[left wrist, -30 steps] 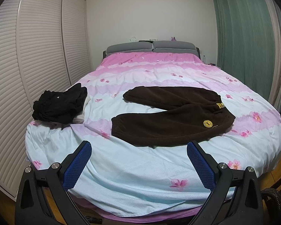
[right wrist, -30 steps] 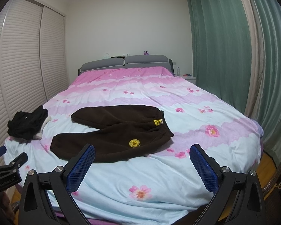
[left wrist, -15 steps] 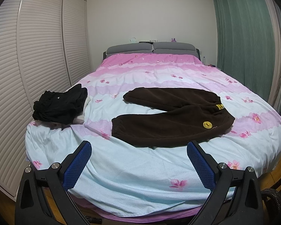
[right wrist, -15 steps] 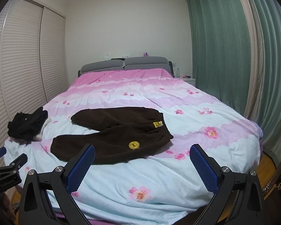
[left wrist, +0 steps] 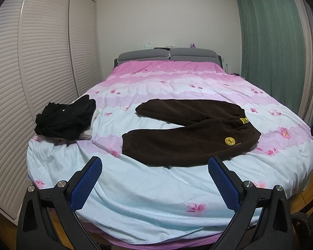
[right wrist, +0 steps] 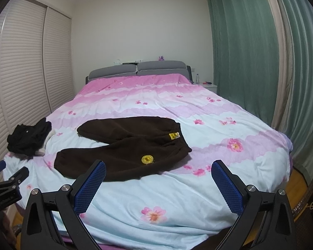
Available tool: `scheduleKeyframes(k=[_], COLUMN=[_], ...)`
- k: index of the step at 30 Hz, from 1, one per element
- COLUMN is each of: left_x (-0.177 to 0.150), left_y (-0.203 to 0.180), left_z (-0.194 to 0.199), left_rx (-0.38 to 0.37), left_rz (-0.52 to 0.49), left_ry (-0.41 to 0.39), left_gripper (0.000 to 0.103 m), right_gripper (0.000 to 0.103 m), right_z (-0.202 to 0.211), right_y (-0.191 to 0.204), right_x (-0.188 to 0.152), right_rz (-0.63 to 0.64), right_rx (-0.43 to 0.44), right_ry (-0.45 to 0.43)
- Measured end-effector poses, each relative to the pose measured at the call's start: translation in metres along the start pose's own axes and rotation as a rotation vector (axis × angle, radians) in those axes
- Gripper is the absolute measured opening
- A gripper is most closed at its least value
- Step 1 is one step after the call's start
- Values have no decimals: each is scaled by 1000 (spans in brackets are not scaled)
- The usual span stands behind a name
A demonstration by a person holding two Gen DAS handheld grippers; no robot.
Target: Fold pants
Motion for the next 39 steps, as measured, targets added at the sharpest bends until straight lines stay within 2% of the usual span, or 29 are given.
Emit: scheduleKeyframes(k=[10,17,22,29,35,39], left_x=[9,41,64,90,109,116], left_y=[-19,-32,-41,-54,-72,-89], left_z=[-31,-71,-112,-180,-247,-290], left_rx=[-20,-32,-66,-85,-93,-97], left_rz=[-33,-53,-39,-27,-29,-26], left_ry=[2,-44,-51,-44,-49,-27], left_gripper=[103,103,103,103,103,103], right_gripper=[102,102,102,102,102,102], right_z=[-35,-80,-126,-190,-270,-337], right_y=[-17,-17,-13,-5,-2,-4], right_x=[12,35,49,72,85,83], right_rz=[6,23,16,93,83,86], right_rx=[-3,20,64,87,146,189], right_ry=[-9,-22,0,-15,25,98])
Point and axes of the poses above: each gripper's, at about its wrist camera, not at the fingertips, and z roughly against the way its jaws point, y to its left, x to its top, the point moved 9 cm from there along -z, roughly the way its jaws point, and after that the axes turned 10 degrees about -y, right-handed, at the moved point
